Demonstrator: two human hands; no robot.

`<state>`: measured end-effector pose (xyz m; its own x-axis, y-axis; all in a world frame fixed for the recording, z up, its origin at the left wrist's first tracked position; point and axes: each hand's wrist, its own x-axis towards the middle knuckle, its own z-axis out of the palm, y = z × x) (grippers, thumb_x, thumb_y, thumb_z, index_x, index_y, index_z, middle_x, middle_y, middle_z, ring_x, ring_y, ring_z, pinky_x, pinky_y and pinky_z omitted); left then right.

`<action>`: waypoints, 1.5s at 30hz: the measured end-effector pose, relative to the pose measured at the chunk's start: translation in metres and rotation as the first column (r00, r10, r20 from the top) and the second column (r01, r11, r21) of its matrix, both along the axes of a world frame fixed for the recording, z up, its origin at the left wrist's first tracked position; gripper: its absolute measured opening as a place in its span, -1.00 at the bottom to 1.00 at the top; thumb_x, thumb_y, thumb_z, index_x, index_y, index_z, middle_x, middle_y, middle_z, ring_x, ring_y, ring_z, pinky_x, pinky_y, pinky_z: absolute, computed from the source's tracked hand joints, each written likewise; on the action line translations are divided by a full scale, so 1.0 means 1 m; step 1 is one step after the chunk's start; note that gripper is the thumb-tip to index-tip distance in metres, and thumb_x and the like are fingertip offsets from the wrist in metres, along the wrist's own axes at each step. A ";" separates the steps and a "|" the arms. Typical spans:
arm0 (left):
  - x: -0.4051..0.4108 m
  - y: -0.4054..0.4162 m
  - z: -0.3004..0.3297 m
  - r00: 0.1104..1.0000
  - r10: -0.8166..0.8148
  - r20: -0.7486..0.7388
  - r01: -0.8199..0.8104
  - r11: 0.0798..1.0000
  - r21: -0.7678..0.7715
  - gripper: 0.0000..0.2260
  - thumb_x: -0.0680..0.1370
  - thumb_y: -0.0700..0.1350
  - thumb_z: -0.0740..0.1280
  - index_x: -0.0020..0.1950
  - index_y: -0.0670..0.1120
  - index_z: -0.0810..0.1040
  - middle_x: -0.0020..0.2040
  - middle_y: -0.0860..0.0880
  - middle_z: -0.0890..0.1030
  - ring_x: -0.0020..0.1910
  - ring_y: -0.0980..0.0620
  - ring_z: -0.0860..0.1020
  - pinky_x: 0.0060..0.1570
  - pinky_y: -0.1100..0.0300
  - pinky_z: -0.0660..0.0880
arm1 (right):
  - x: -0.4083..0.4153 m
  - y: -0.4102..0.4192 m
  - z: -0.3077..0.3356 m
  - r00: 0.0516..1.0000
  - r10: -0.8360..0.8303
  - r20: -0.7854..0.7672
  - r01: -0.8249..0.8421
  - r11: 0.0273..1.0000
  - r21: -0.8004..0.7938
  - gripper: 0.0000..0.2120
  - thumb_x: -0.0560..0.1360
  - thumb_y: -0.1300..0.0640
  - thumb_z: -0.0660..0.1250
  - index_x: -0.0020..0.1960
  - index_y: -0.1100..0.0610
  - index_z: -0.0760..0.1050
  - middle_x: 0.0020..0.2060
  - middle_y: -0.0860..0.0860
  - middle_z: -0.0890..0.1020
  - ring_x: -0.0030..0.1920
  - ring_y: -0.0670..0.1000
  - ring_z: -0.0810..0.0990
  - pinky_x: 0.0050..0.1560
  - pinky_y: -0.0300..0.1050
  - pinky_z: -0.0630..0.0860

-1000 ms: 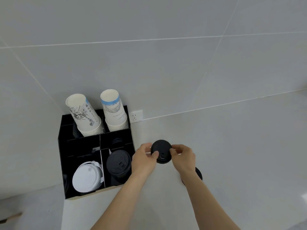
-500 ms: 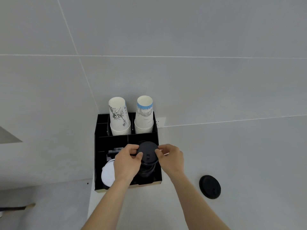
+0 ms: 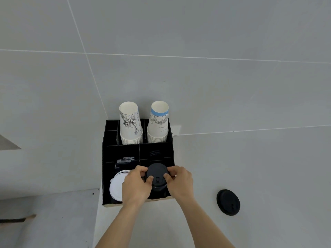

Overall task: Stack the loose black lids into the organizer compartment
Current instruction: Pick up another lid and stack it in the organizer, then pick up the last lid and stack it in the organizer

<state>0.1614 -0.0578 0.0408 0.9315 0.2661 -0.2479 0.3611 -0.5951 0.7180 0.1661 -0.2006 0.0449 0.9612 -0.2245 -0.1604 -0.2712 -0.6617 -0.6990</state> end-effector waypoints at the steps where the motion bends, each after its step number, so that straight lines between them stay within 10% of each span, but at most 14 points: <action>1: 0.000 0.000 0.000 1.000 -0.001 0.001 0.001 1.000 0.007 -0.81 0.48 -0.04 0.46 0.06 0.10 0.57 -0.08 0.13 0.64 -0.16 0.09 0.61 -0.13 0.17 0.46 | 0.000 0.000 -0.002 1.000 -0.003 0.001 0.003 1.000 0.006 -0.90 0.46 0.13 0.43 -0.04 0.01 0.66 -0.36 -0.19 0.56 -0.28 -0.08 0.59 -0.29 -0.29 0.39; 9: -0.006 -0.003 -0.006 1.000 -0.006 0.015 0.005 0.999 0.045 -0.78 0.47 -0.03 0.47 0.09 0.08 0.56 -0.04 0.10 0.63 -0.18 0.13 0.61 -0.14 0.17 0.45 | -0.006 -0.001 -0.012 1.000 -0.016 -0.015 0.016 1.000 0.003 -0.77 0.49 0.10 0.40 0.15 0.01 0.61 -0.02 -0.03 0.66 -0.07 0.00 0.64 -0.01 -0.12 0.55; 17: 0.000 0.000 -0.001 0.998 -0.052 -0.025 0.053 0.997 0.060 -0.76 0.49 -0.03 0.44 0.14 0.06 0.58 0.02 0.08 0.65 -0.05 0.03 0.62 -0.01 0.08 0.53 | -0.004 -0.003 -0.006 0.999 0.008 -0.039 -0.010 1.000 -0.028 -0.80 0.49 0.04 0.38 0.11 -0.03 0.61 -0.18 -0.06 0.66 -0.15 -0.01 0.60 -0.14 -0.16 0.48; 30: 0.005 -0.081 0.027 0.953 -0.187 0.237 0.193 0.981 -0.001 -0.84 0.49 -0.07 0.40 0.04 0.12 0.56 -0.09 0.18 0.60 -0.18 0.28 0.56 -0.16 0.37 0.40 | -0.030 -0.133 -0.001 0.904 -0.420 -0.082 0.425 0.904 0.054 -0.79 0.51 0.01 0.31 0.11 -0.01 0.60 -0.04 -0.08 0.66 -0.07 -0.03 0.62 -0.10 -0.10 0.50; 45: -0.025 -0.227 -0.029 0.819 -0.492 -0.295 0.425 0.866 -0.266 -0.46 0.50 0.05 0.37 0.46 0.04 0.33 0.38 0.03 0.47 0.30 0.01 0.49 0.30 0.04 0.45 | -0.079 -0.225 -0.046 0.824 -0.481 -0.300 0.514 0.857 0.036 -0.52 0.47 0.15 0.34 0.38 0.01 0.41 0.30 0.06 0.54 0.20 0.09 0.56 0.03 -0.06 0.51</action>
<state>0.1368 -0.2846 0.0114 0.7801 -0.2512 -0.5730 0.3202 -0.6265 0.7106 0.0868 -0.4258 -0.0010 0.6382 -0.6254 -0.4490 -0.7307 -0.3085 -0.6090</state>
